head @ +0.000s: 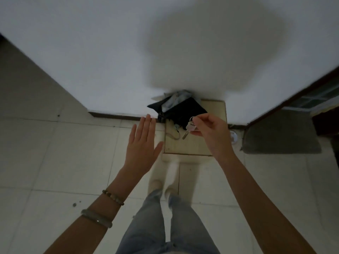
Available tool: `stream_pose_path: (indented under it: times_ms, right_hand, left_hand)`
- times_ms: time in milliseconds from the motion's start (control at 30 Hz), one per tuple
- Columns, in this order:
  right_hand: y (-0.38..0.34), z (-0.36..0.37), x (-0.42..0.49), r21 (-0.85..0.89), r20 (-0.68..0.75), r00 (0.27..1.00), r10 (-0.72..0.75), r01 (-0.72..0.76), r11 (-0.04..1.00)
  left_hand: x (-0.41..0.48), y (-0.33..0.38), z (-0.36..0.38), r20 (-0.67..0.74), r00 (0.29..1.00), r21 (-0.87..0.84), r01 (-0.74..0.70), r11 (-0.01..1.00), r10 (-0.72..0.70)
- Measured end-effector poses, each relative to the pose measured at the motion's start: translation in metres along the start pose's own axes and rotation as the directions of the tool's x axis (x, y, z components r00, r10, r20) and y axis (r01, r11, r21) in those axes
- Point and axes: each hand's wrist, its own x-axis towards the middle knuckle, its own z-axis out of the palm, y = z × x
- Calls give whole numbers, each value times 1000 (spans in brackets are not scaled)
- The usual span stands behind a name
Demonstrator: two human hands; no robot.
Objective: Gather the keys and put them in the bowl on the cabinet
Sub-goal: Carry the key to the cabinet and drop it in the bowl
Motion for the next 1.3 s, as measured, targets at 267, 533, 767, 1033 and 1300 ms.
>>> stream_pose_path:
  times_ms: [267,533,767,1033,1300]
  right_hand:
    - [-40,50,-26,58,368,929,-37,17,998]
    - [-51,113,-62,24,702,708,-75,83,996]
    - [-64,180,-92,16,854,514,-85,139,990]
    - [-81,278,-99,-25,934,354,-55,218,976]
    - [-99,415,-89,-34,926,372,-56,230,973]
  left_hand:
    - [-67,-6,-49,-167,935,124,334,934,-312]
    - [-153,-10,-80,-268,771,156,626,764,-578]
    - [-201,-31,-105,-347,596,123,795,594,-724]
    - [-227,-103,-126,-398,452,97,886,453,-799]
    - [-231,-233,-163,-414,437,68,890,452,-798]
